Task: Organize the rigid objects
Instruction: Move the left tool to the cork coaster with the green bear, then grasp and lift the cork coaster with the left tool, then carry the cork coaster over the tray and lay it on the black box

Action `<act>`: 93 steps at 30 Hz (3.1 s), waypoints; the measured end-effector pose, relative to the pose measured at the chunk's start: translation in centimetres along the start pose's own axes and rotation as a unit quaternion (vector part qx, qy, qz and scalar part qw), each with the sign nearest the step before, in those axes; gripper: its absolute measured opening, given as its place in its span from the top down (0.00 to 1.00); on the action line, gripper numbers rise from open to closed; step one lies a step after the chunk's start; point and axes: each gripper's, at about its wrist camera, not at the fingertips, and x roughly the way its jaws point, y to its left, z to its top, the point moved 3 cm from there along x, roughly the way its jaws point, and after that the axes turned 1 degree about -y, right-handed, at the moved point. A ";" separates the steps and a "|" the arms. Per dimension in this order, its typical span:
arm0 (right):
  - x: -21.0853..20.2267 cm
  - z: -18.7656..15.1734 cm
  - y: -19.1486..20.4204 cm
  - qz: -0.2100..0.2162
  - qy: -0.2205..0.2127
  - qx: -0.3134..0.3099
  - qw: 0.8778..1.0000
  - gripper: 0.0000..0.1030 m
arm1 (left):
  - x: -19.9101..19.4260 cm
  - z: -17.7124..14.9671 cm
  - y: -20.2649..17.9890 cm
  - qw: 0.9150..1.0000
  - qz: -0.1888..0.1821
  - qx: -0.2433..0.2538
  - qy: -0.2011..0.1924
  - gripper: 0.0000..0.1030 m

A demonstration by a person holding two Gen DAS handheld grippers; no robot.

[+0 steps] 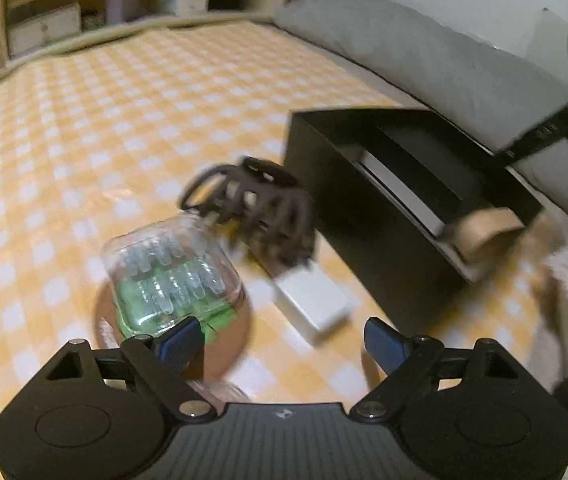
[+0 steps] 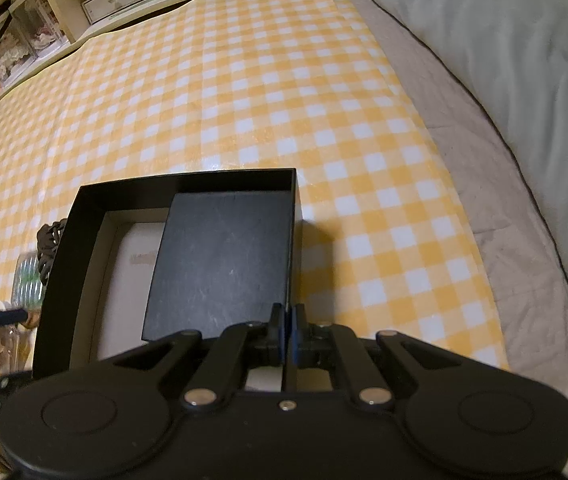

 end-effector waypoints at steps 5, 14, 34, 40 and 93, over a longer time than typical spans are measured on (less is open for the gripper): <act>0.0 0.0 0.1 0.000 0.000 -0.001 1.000 0.96 | 0.6 0.9 2.3 0.999 0.035 -0.022 -0.021 0.12; 0.0 0.0 0.4 -0.004 0.000 -0.014 1.000 0.96 | 0.9 0.6 5.1 0.998 0.061 -0.035 -0.004 0.03; 0.0 0.0 0.3 -0.007 -0.001 -0.027 1.000 0.96 | 0.8 1.6 3.8 0.996 0.092 -0.013 0.000 0.04; 0.0 -0.1 0.4 -0.006 -0.001 -0.026 1.000 0.96 | -2.1 4.1 2.8 0.995 0.078 -0.029 -0.059 0.04; 0.0 -0.3 0.2 -0.010 -0.001 -0.038 0.999 0.94 | -1.7 3.8 3.7 0.988 0.147 -0.040 -0.007 0.04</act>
